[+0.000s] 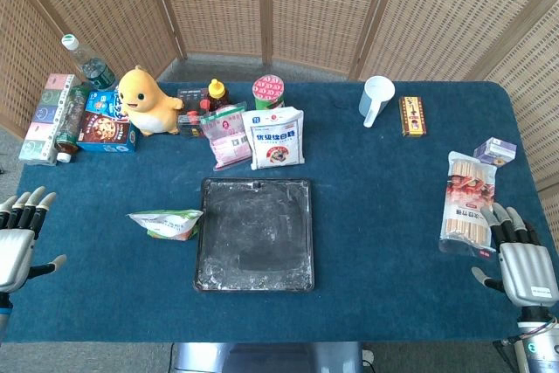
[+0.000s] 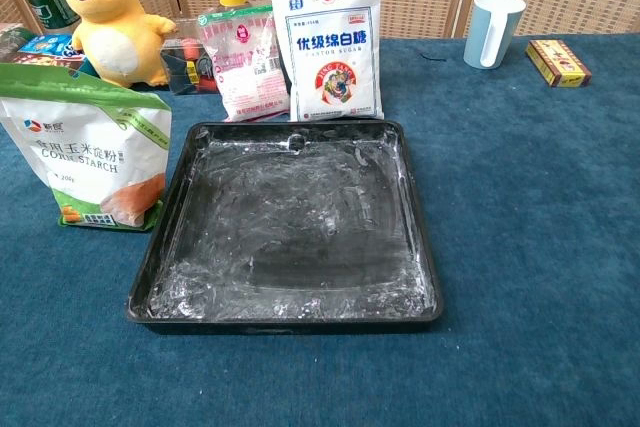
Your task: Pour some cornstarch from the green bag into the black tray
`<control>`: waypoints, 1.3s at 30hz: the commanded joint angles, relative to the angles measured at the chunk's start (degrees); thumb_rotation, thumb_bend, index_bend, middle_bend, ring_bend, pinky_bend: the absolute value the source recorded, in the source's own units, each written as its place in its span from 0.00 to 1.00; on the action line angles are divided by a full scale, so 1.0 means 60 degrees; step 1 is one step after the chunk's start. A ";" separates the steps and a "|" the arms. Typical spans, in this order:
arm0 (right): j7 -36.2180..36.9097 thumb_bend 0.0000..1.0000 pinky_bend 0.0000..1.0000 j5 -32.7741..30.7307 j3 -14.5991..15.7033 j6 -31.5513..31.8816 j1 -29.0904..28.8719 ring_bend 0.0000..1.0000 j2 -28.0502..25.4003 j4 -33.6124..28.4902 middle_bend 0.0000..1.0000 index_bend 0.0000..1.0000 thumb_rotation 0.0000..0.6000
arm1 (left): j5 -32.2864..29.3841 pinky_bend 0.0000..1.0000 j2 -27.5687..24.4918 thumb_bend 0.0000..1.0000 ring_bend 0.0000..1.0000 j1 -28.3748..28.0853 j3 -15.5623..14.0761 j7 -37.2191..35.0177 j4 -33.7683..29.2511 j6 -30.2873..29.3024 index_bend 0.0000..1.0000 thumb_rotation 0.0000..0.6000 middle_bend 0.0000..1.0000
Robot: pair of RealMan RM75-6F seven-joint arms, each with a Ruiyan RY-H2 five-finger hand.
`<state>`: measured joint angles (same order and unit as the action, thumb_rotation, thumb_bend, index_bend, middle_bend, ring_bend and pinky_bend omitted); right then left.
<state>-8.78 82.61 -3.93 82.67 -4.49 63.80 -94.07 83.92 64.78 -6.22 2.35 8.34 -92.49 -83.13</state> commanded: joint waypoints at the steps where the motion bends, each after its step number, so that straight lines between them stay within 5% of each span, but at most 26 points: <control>1: 0.0063 0.00 0.11 -0.0037 -0.0007 -0.0038 -0.0010 0.02 -0.0024 0.0027 0.01 0.00 1.00 | 0.0010 0.01 0.0032 0.01 0.00 0.0001 -0.0018 0.0019 0.0031 0.0003 0.00 1.00 0.00; 9: 0.0349 0.00 0.11 -0.0070 0.0025 -0.0156 -0.0017 0.02 -0.0096 -0.0031 0.01 0.00 1.00 | 0.0022 0.01 0.0170 0.00 0.00 -0.0046 -0.0027 0.0005 0.0180 0.0072 0.00 1.00 0.00; 16: 0.0544 0.00 0.11 -0.0143 -0.0016 -0.0199 -0.0031 0.02 -0.0139 -0.0047 0.01 0.00 1.00 | 0.0017 0.01 0.0574 0.01 0.00 -0.0526 0.0037 -0.1145 0.1040 0.0903 0.00 1.00 0.00; 27: 0.0822 0.00 0.11 0.0036 0.0061 -0.0233 -0.0048 0.02 -0.0177 -0.0068 0.01 0.00 1.00 | 0.1111 0.01 0.3007 0.00 0.00 -0.1635 -0.0042 -0.5998 0.4793 0.1572 0.00 1.00 0.00; 39: 0.1029 0.00 0.11 0.0068 0.0124 -0.0375 -0.0090 0.02 -0.0247 -0.0067 0.01 0.00 1.00 | 0.1137 0.01 0.4560 0.00 0.00 -0.2423 -0.0062 -0.7121 0.5762 0.2125 0.00 1.00 0.00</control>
<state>-2.65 83.03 -3.20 80.46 -5.03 62.33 -94.46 90.87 91.53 -20.29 1.93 -33.76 -58.15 -70.72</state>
